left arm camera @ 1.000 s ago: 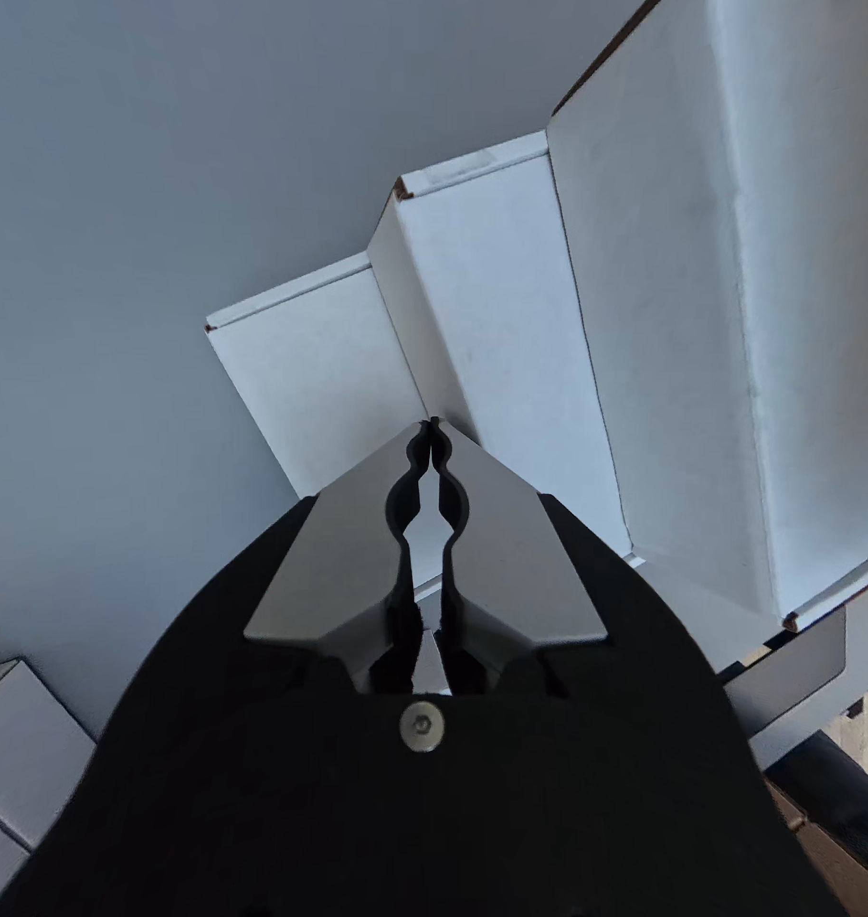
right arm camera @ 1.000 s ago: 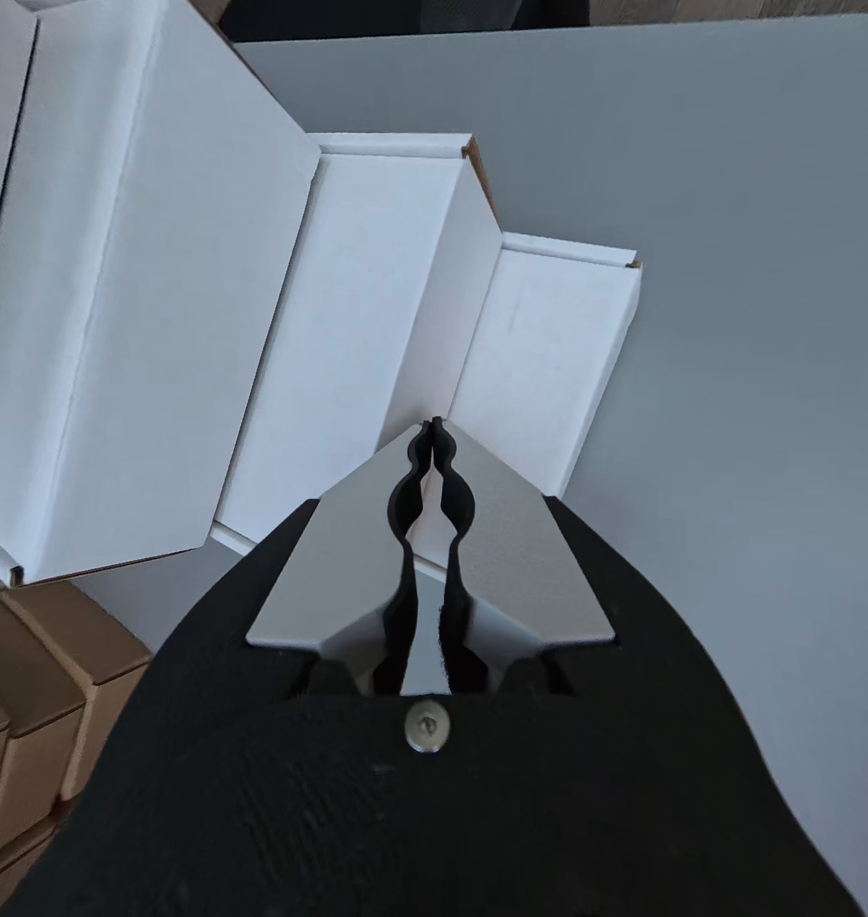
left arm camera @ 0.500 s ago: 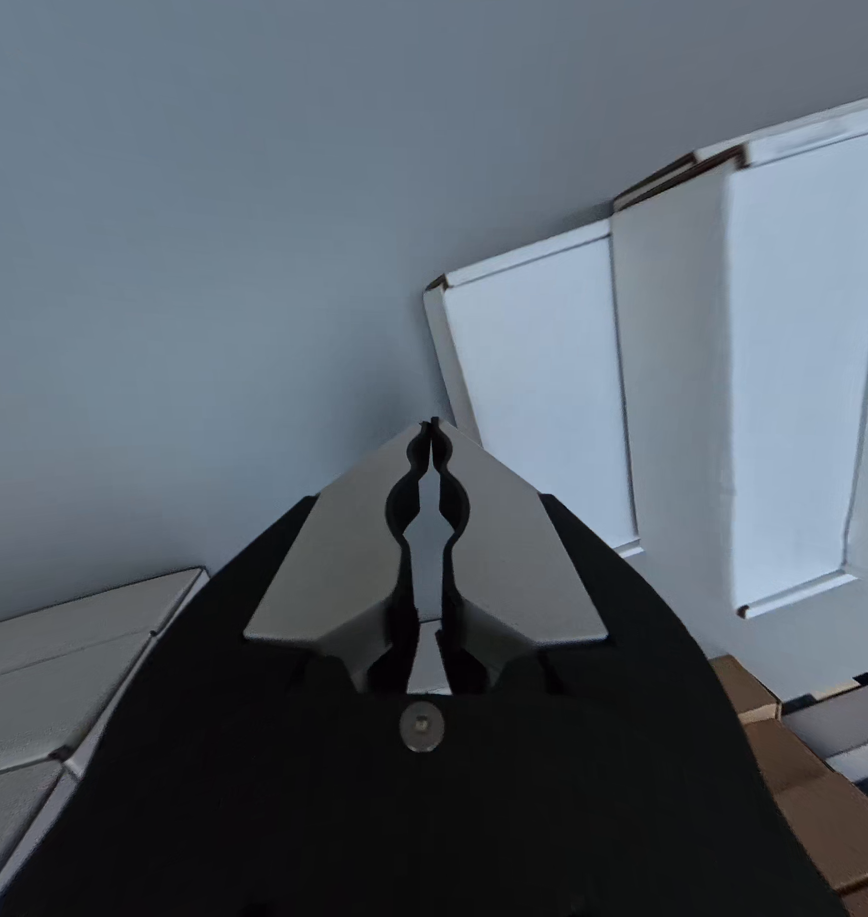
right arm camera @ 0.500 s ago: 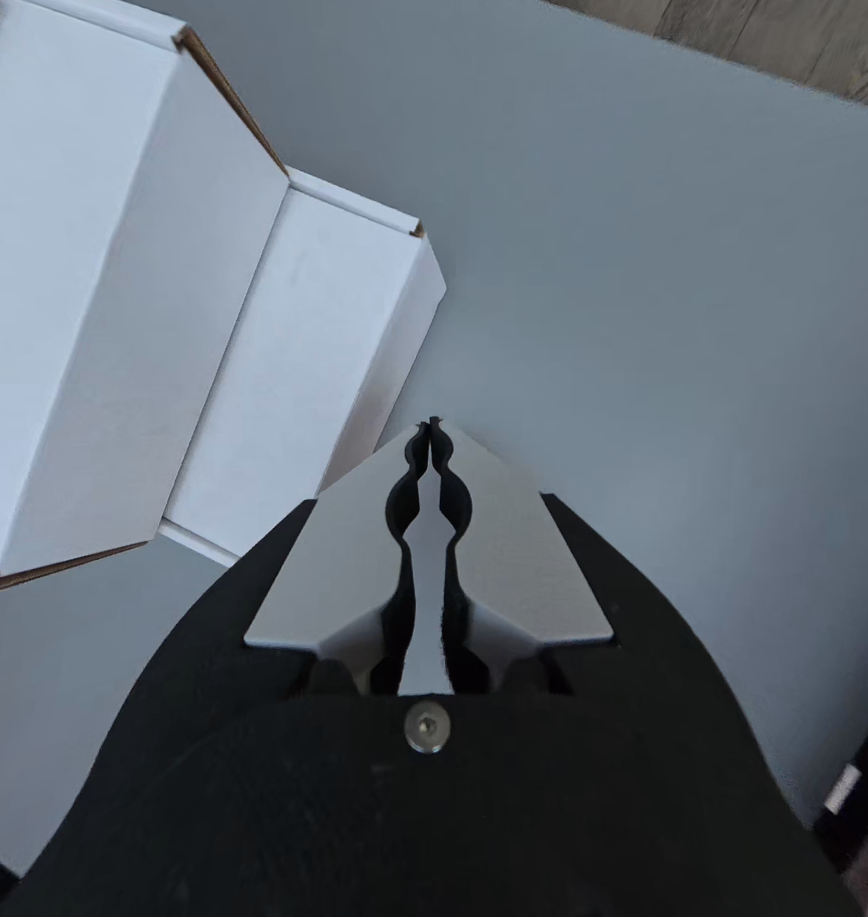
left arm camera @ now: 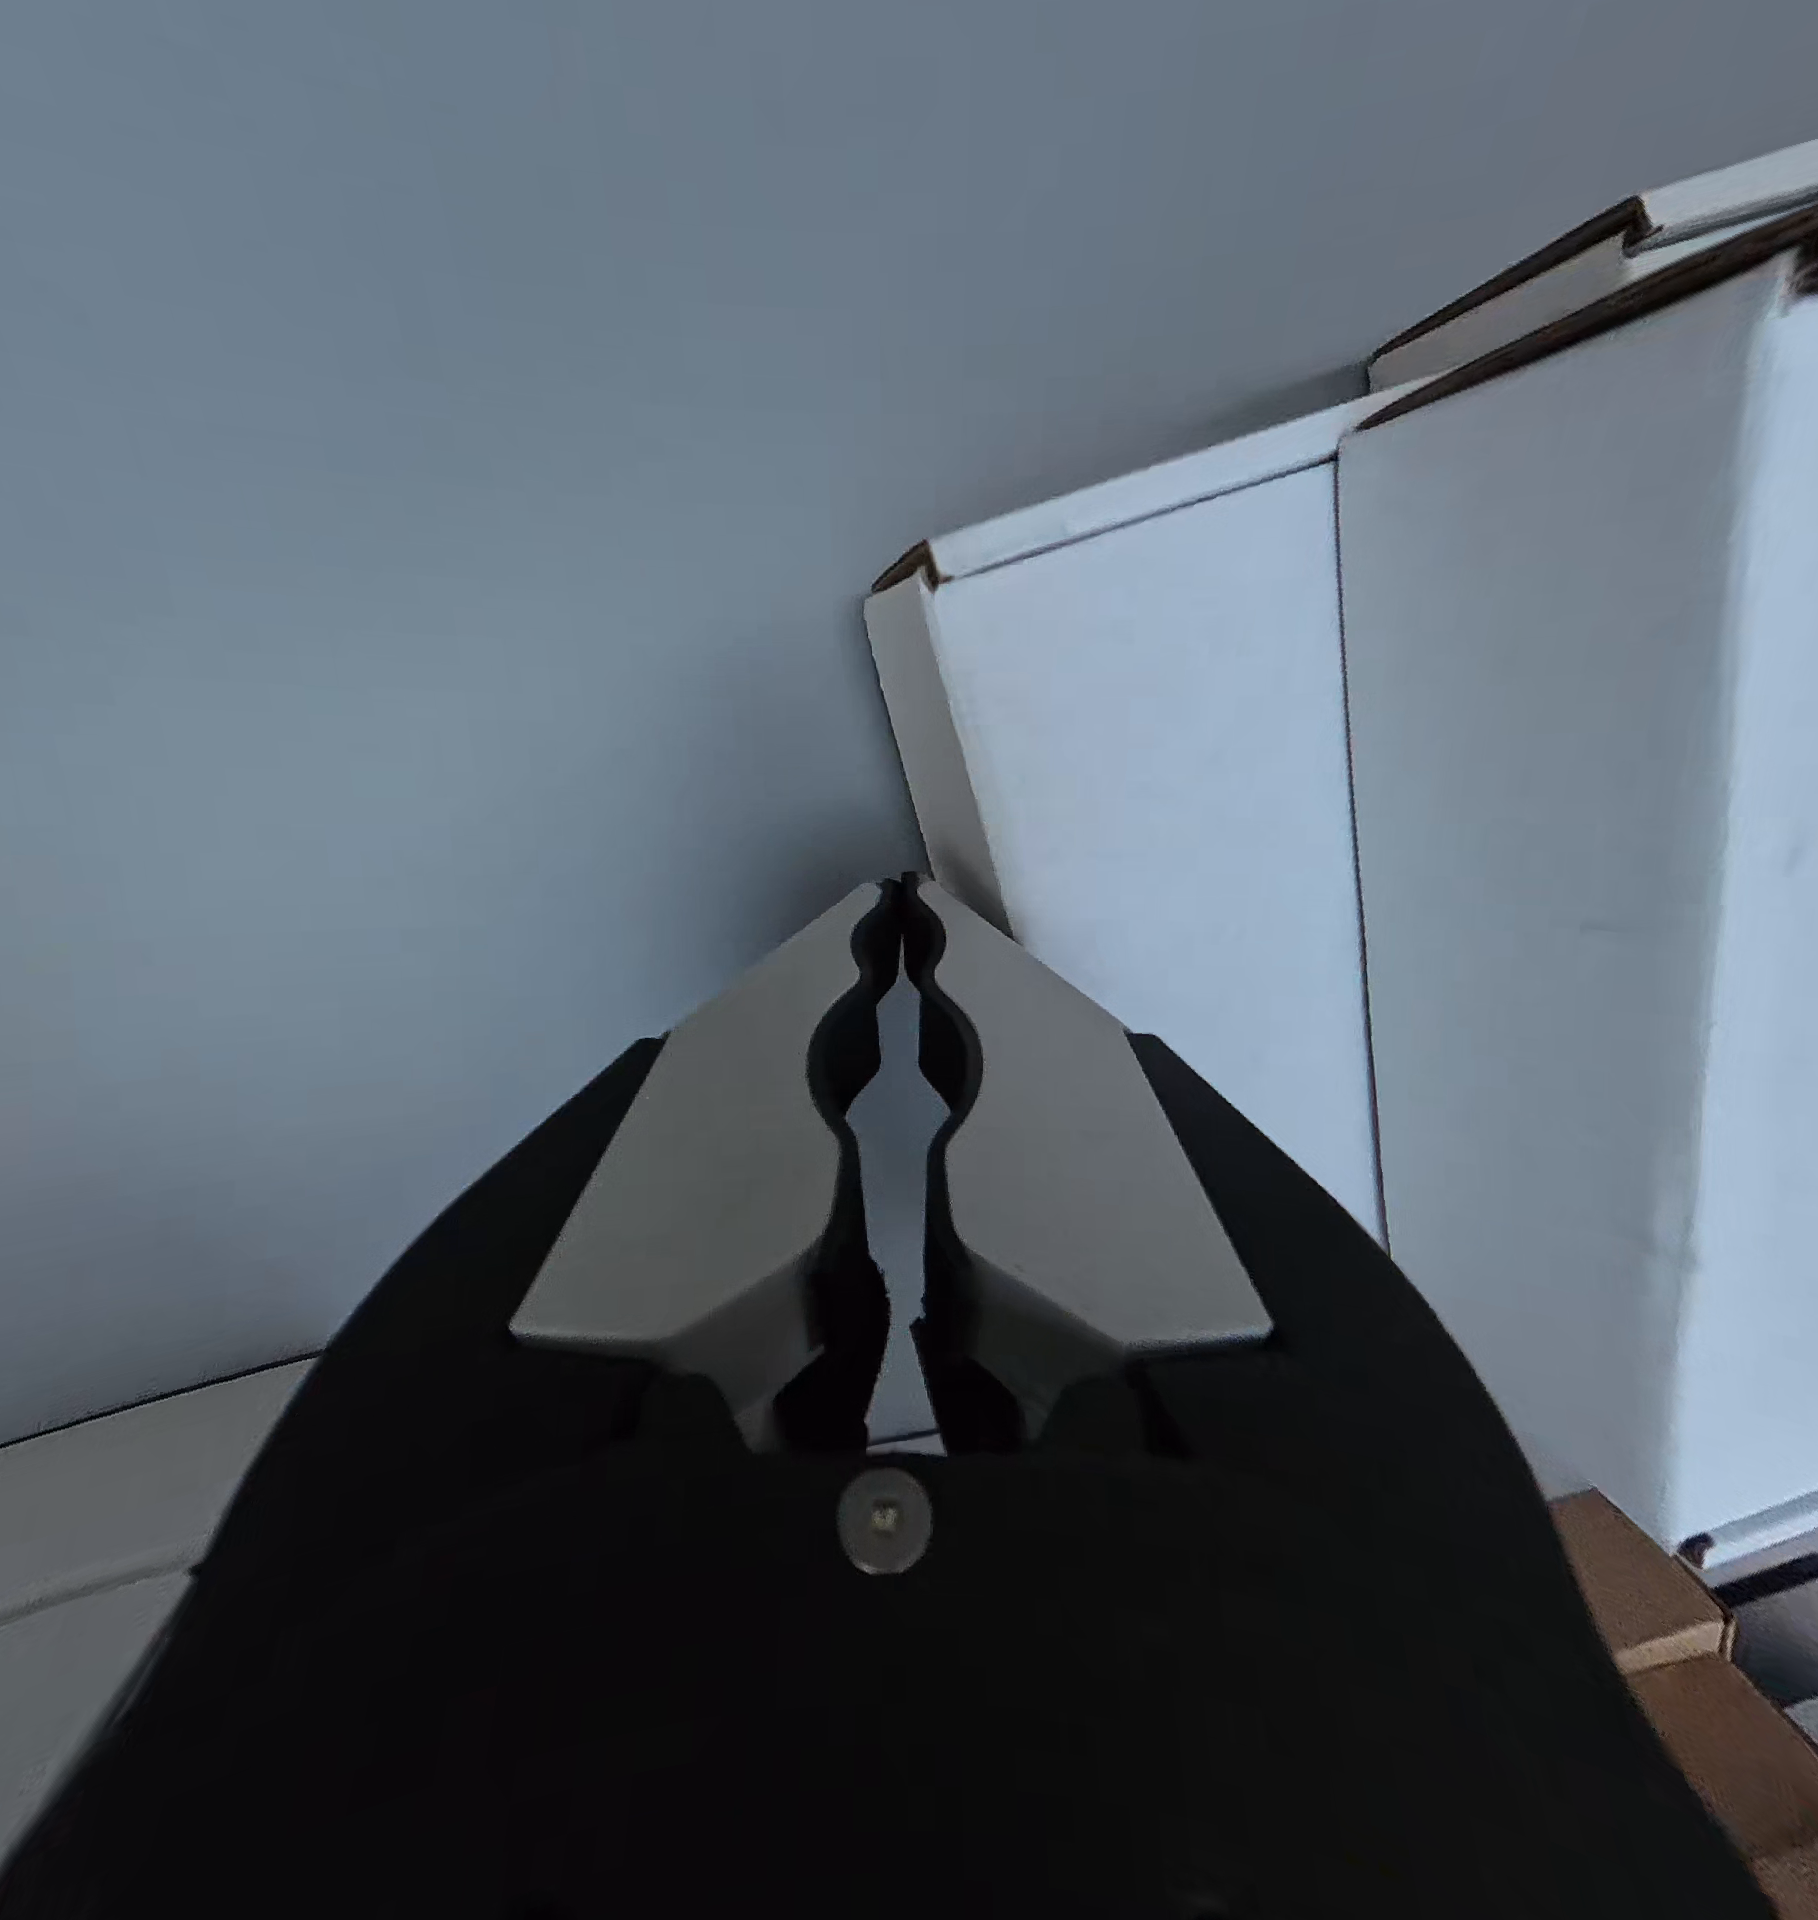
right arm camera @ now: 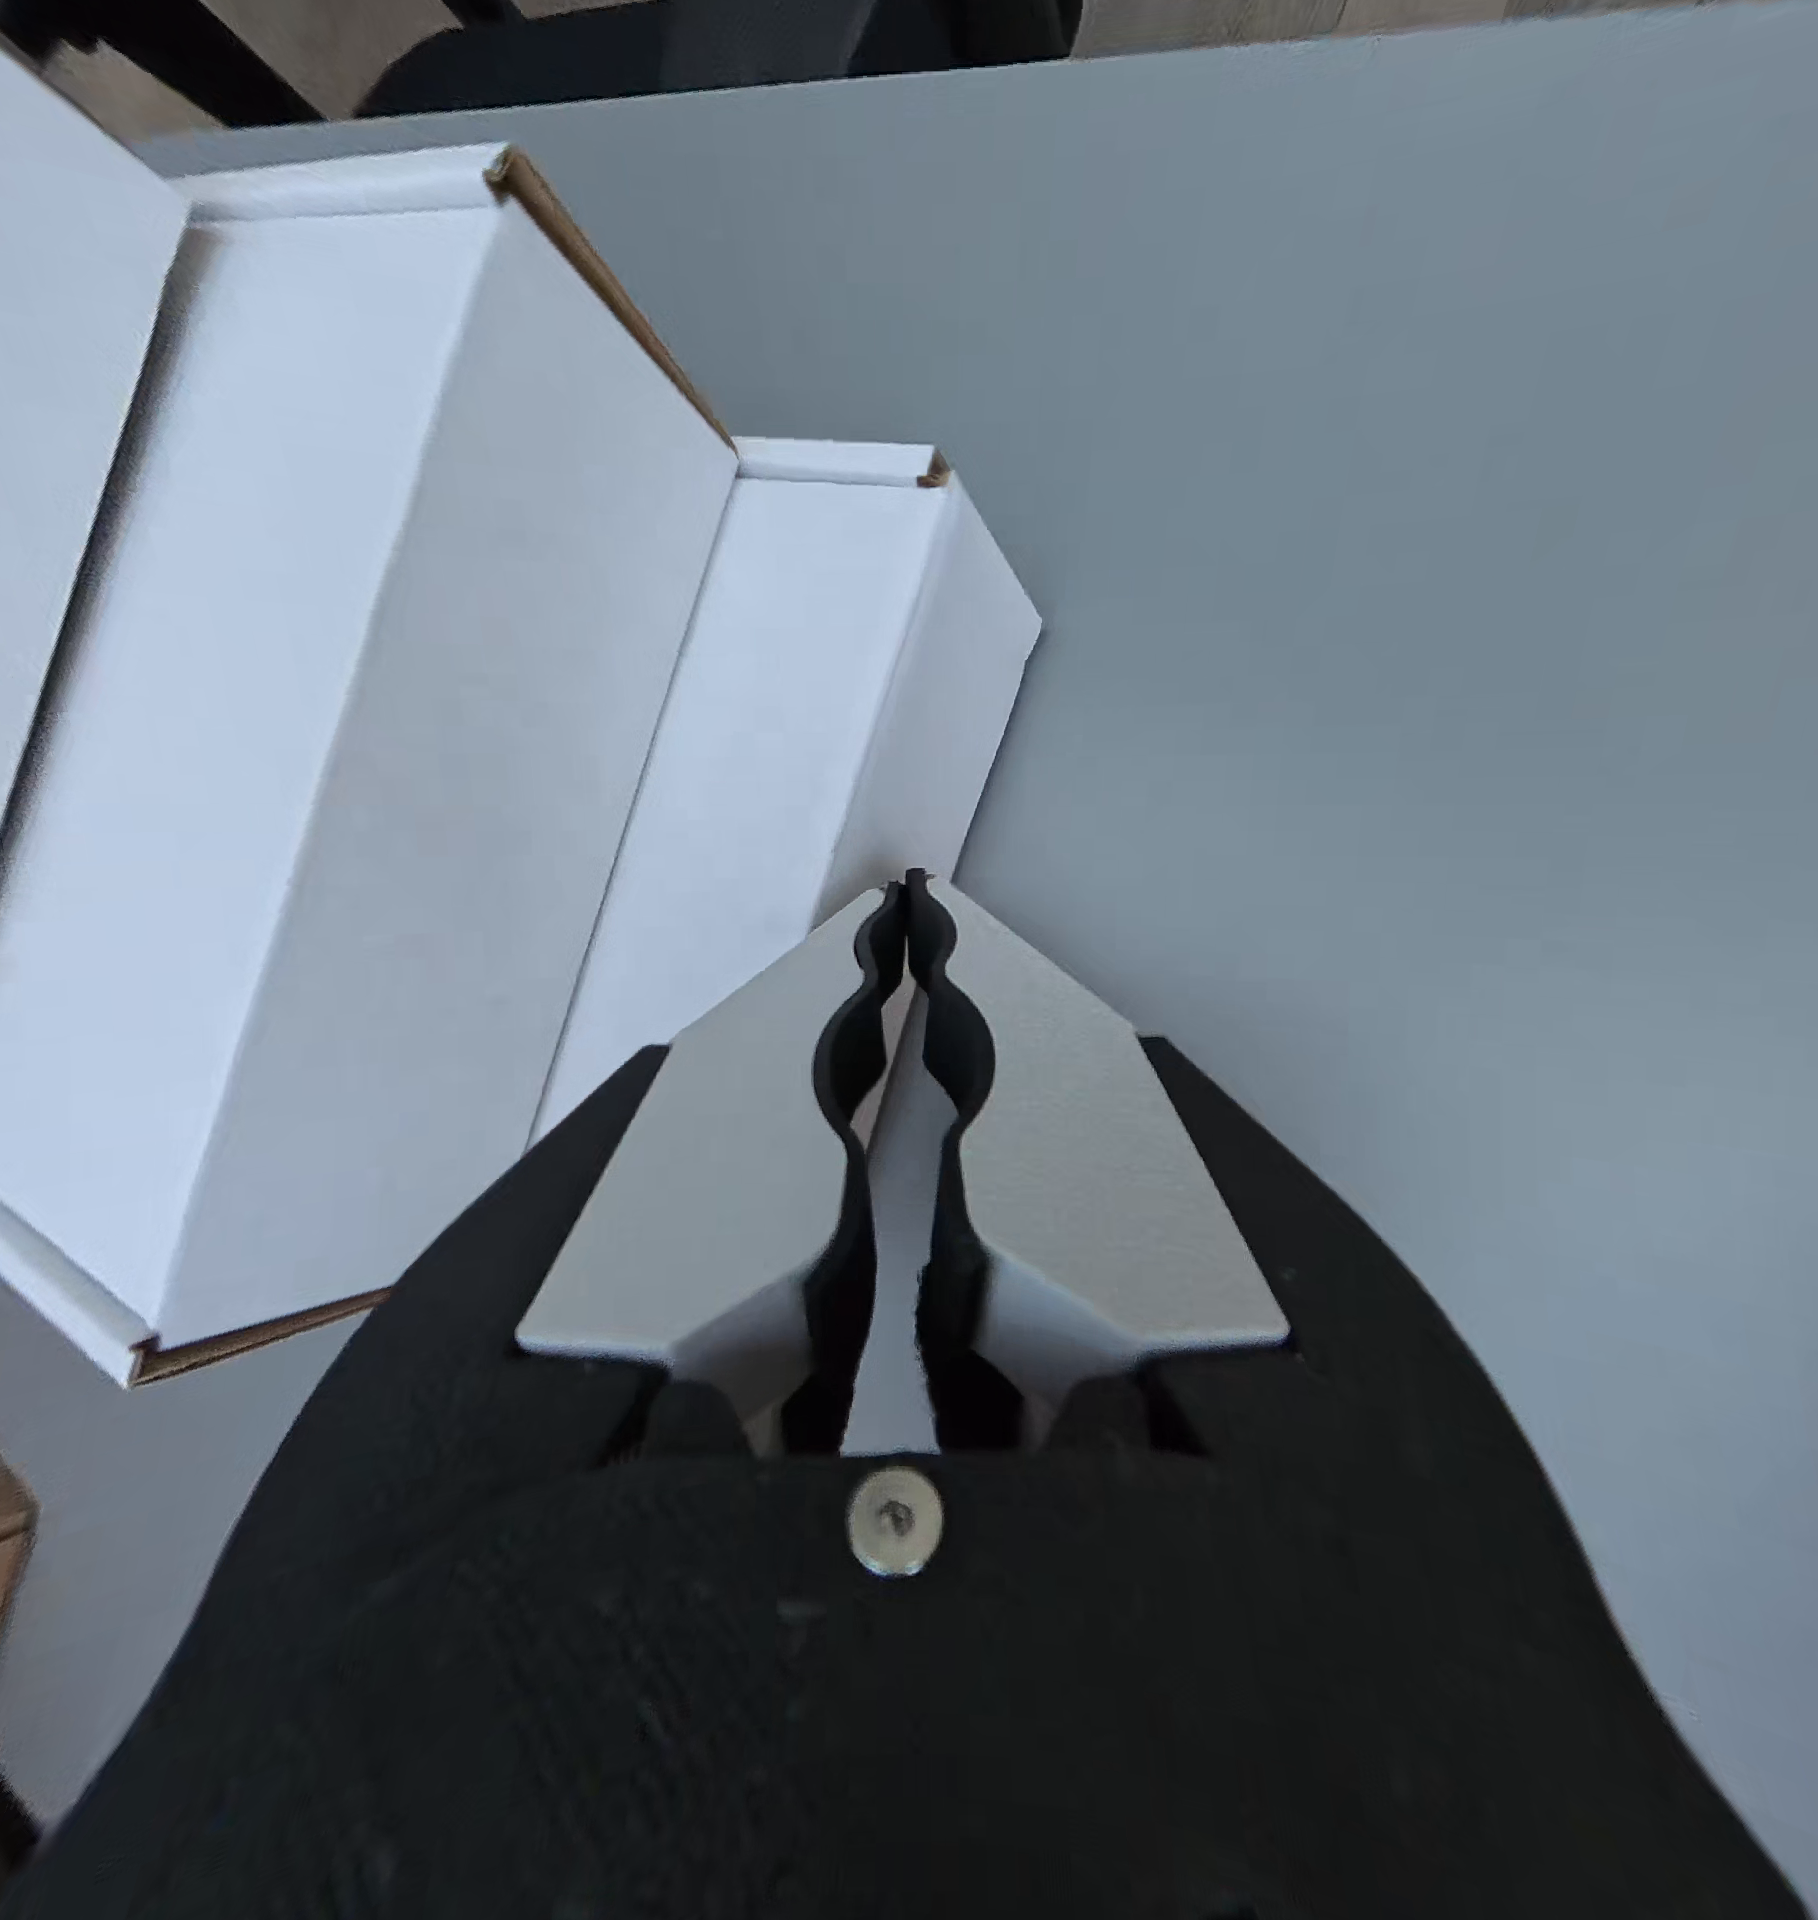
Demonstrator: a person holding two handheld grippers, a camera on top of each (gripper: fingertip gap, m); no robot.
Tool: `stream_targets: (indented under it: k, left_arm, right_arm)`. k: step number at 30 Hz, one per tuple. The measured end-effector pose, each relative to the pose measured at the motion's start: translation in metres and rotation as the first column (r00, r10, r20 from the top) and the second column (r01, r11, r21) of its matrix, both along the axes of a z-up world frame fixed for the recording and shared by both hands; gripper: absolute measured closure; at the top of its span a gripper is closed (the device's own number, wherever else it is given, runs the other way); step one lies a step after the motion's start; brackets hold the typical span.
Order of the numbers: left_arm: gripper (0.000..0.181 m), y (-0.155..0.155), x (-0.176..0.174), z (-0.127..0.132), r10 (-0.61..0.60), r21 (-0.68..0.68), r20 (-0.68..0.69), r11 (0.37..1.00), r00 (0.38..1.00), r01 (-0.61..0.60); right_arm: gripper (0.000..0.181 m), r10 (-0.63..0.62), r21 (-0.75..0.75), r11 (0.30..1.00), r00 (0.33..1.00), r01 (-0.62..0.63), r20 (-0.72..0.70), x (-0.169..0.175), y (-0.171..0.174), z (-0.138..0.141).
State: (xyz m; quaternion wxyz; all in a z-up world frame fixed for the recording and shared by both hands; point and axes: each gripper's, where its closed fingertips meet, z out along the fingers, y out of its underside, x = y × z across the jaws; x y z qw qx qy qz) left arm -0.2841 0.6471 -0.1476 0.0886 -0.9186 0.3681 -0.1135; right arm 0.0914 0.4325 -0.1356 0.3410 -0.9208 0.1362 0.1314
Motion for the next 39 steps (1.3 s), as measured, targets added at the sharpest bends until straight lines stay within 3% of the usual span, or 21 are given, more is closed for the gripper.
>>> stream_targets:
  k: [3, 7, 10, 15, 19, 24, 28, 31, 34, 36, 39]
  left_arm:
    - [0.181, 0.000, 0.000, 0.003, 0.003, -0.019, 0.016, 1.000, 1.000, -0.003]
    - [0.181, -0.002, -0.015, 0.005, -0.006, 0.019, -0.011, 1.000, 1.000, 0.006]
    - [0.181, -0.004, -0.032, 0.023, 0.012, 0.025, 0.017, 1.000, 1.000, -0.013]
    - [0.181, -0.009, -0.067, 0.087, 0.047, 0.110, 0.167, 0.992, 0.985, -0.066]
    - [0.181, -0.035, -0.090, 0.180, 0.002, 0.257, 0.412, 0.959, 0.911, -0.118]
    - [0.181, -0.121, -0.143, 0.288, -0.053, 0.306, 0.614, 0.936, 0.788, -0.176]
    - [0.181, -0.228, -0.197, 0.347, -0.070, 0.337, 0.741, 0.899, 0.668, -0.279]
    - [0.181, -0.322, -0.231, 0.355, -0.098, 0.384, 0.767, 0.862, 0.634, -0.330]
    - [0.181, -0.391, -0.256, 0.326, -0.059, 0.425, 0.765, 0.795, 0.642, -0.433]
    - [0.181, -0.434, -0.249, 0.314, -0.043, 0.364, 0.800, 0.827, 0.598, -0.428]
    - [0.180, -0.479, -0.241, 0.322, -0.103, 0.422, 0.764, 0.827, 0.637, -0.372]
  right_arm:
    - [0.181, -0.030, -0.005, 1.000, 0.998, 0.030, -0.050, 0.000, -0.004, 0.000]
    - [0.181, -0.023, -0.028, 0.999, 0.998, 0.025, 0.063, 0.004, -0.012, 0.002]
    - [0.173, -0.036, -0.015, 0.999, 0.993, 0.037, 0.116, 0.005, -0.031, 0.012]
    - [0.171, 0.010, 0.006, 1.000, 0.979, -0.011, 0.205, -0.026, -0.096, 0.034]
    - [0.171, 0.020, 0.099, 0.994, 0.980, -0.040, 0.199, -0.083, -0.158, 0.065]
    - [0.171, -0.027, 0.235, 0.972, 0.990, -0.006, 0.135, -0.145, -0.232, 0.100]
    - [0.181, 0.027, 0.274, 0.960, 0.994, -0.056, 0.106, -0.180, -0.280, 0.122]
    - [0.181, 0.093, 0.307, 0.937, 0.968, -0.164, 0.231, -0.189, -0.312, 0.137]
    - [0.181, 0.153, 0.330, 0.916, 0.958, -0.230, 0.244, -0.203, -0.347, 0.143]
    - [0.181, 0.163, 0.344, 0.909, 0.960, -0.236, 0.228, -0.213, -0.373, 0.144]
    - [0.181, 0.142, 0.356, 0.911, 0.968, -0.210, 0.208, -0.228, -0.410, 0.149]
